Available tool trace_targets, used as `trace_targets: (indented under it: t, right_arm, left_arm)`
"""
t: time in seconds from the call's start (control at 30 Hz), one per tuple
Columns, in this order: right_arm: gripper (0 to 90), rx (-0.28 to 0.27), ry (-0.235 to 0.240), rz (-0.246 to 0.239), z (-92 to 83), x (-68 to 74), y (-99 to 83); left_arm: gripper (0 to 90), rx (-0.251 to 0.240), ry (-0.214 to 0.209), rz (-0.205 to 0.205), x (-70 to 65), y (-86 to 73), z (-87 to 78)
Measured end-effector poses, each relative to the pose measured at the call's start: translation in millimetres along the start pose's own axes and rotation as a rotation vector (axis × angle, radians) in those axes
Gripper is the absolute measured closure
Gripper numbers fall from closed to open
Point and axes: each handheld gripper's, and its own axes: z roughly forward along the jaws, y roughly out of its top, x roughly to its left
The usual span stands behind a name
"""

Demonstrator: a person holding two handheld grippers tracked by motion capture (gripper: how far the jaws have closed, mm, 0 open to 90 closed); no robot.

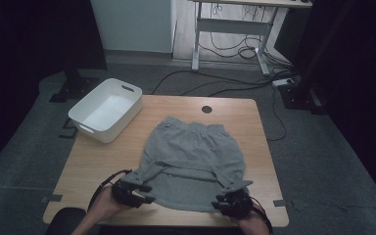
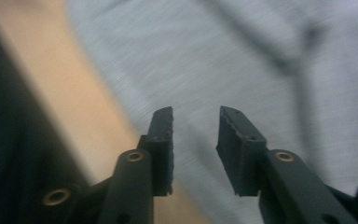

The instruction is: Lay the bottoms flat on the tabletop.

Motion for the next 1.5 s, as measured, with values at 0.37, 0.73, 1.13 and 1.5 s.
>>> trace_targets:
  t: [0.37,0.73,1.13,1.5]
  right_arm:
    - [62.5,0.018,-0.207,0.06,40.6,-46.5,41.6]
    - [88.5,-0.021,-0.202,0.033,10.8,-31.3,33.3]
    - [89.3,-0.011,-0.101,0.012,-36.5,2.9,-12.9]
    - [87.6,0.035,-0.052,0.017,-21.0,4.5,-19.5]
  left_arm:
    - [41.8,0.053,0.192,-0.092,54.9,28.6,33.4]
    - [84.4,0.003,0.201,-0.061,46.0,21.1,11.7]
    - [85.9,0.017,0.129,0.021,5.6,-8.3,-20.6]
    - [58.8,0.122,0.11,0.049,5.4,-5.4,27.8]
